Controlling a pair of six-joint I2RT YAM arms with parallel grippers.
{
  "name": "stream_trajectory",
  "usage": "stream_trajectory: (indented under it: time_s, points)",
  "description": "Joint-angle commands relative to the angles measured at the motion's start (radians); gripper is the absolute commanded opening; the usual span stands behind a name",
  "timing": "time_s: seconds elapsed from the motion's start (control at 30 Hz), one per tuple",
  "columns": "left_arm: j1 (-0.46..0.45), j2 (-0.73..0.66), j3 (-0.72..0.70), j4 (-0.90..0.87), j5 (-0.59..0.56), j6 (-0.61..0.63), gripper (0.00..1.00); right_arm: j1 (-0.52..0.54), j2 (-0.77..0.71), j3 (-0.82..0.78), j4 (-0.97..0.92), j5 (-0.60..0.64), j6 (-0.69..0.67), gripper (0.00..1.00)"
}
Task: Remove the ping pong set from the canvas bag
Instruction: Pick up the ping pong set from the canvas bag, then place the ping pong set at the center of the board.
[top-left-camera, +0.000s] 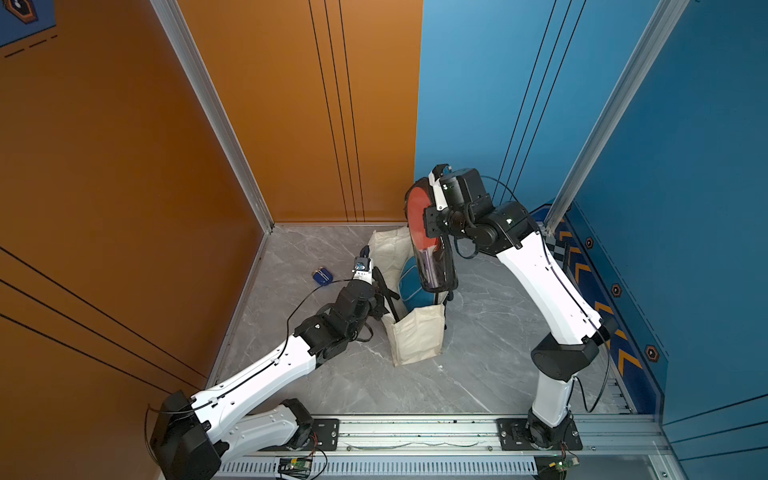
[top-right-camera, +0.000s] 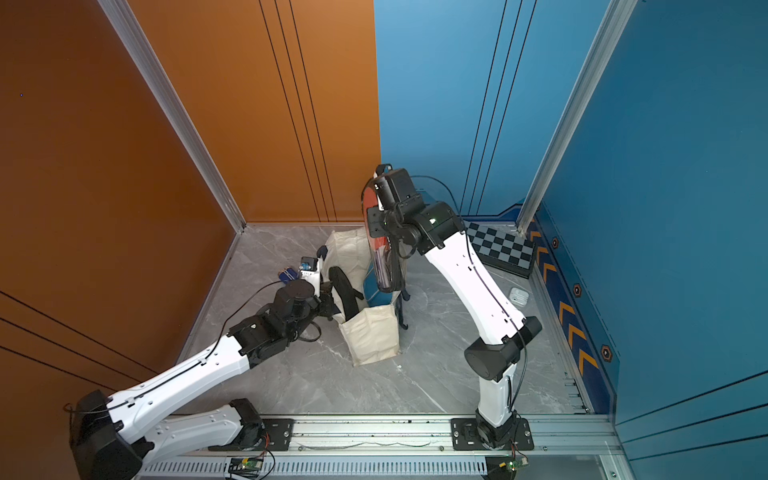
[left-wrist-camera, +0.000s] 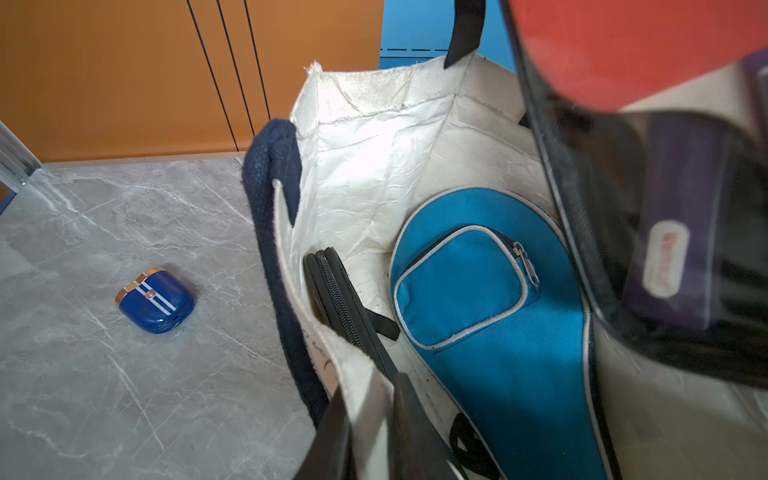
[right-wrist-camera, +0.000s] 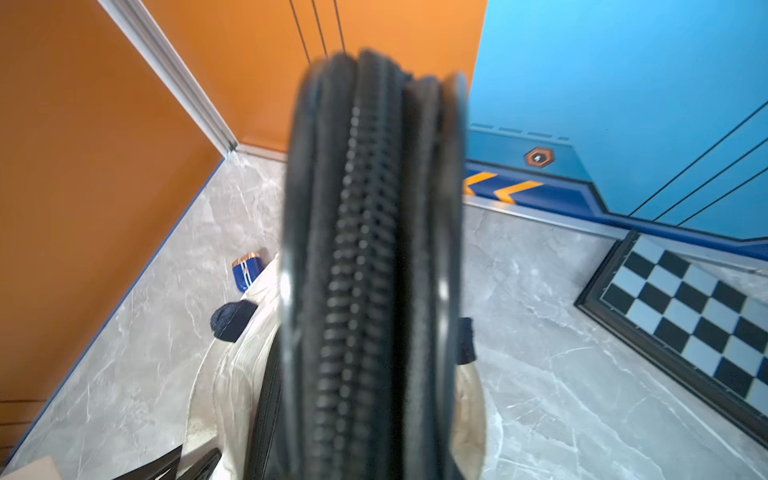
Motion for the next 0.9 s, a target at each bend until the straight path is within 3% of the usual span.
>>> stream_trajectory:
  time_s: [0.0,0.2,0.37,0.63,0.87]
  points:
    - [-0.004,0.002,0.036,-0.025,-0.024,0.029,0.20,-0.032,-0.111,-0.031,0.132,0.031,-0.029,0.05]
    - [-0.002,0.008,0.041,-0.025,-0.008,0.037,0.20,-0.118,-0.239,-0.087,0.184,-0.032,0.001,0.05]
    - [-0.001,0.025,0.046,-0.025,0.014,0.037,0.20,-0.215,-0.397,-0.247,0.251,-0.027,0.025,0.05]
    - [0.002,0.041,0.060,-0.028,0.028,0.041,0.20,-0.500,-0.614,-0.466,0.258,-0.076,0.091,0.05]
    - [0.002,0.058,0.083,-0.034,0.055,0.037,0.20,-0.810,-0.660,-0.686,0.260,-0.325,0.197,0.04]
